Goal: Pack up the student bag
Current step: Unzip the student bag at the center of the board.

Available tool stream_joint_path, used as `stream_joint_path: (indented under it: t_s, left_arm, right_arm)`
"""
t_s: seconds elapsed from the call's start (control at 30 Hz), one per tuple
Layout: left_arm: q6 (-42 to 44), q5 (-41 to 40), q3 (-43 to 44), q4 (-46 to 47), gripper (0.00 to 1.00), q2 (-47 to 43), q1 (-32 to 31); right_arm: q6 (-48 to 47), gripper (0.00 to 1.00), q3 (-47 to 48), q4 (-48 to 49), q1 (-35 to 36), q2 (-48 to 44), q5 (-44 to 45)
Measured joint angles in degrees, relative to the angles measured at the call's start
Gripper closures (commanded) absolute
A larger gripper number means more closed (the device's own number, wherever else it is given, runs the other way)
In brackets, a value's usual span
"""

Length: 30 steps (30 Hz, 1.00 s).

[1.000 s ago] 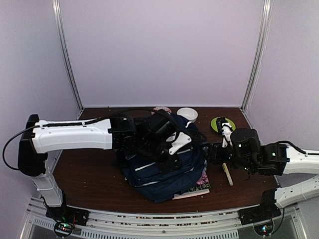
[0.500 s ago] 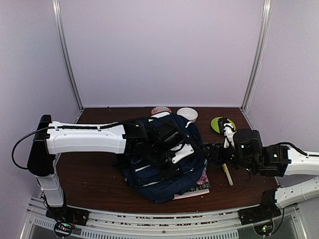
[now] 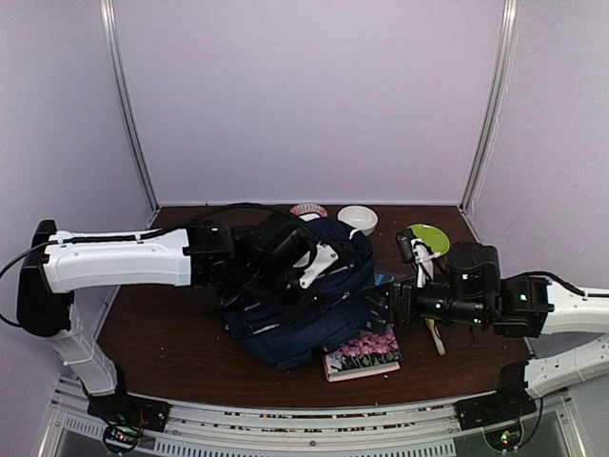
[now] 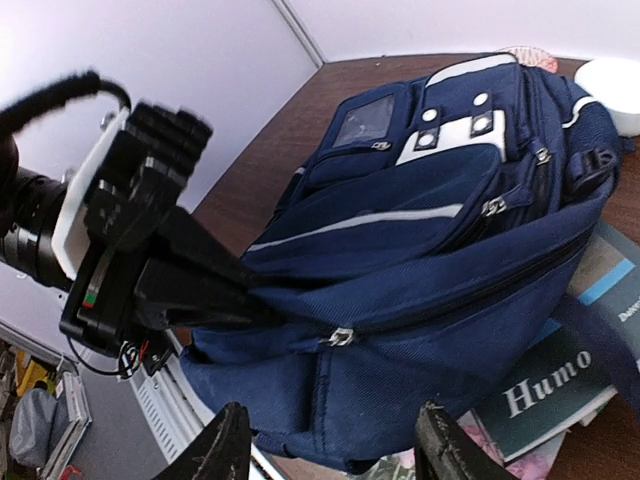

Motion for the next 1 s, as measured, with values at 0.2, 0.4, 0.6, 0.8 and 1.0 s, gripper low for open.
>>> stream_joint_path:
  t_s: [0.2, 0.4, 0.6, 0.8, 1.0]
  left_arm:
    - [-4.0, -2.8, -0.8, 3.3, 1.00, -0.9, 0.0]
    - [-5.9, -2.5, -4.2, 8.0, 1.00, -1.4, 0.0]
    - [-6.0, -1.0, -5.7, 10.4, 1.00, -2.6, 0.2]
    - [-6.0, 0.4, -6.7, 11.1, 1.00, -3.5, 0.6]
    - [-5.8, 0.7, -7.0, 11.4, 1.00, -4.3, 0.8]
  right_arm:
    - [6.2, 0.42, 0.5, 4.9, 0.5, 4.5, -3.1]
    - [13.3, 0.41, 0.3, 9.6, 0.1, 9.7, -2.2]
    - [17.8, 0.44, 0.5, 12.9, -1.5, 12.5, -1.0]
    - [19.3, 0.56, 2.2, 13.1, -2.0, 15.9, -1.0]
    - [19.9, 0.74, 2.5, 13.3, -2.4, 16.3, -1.1]
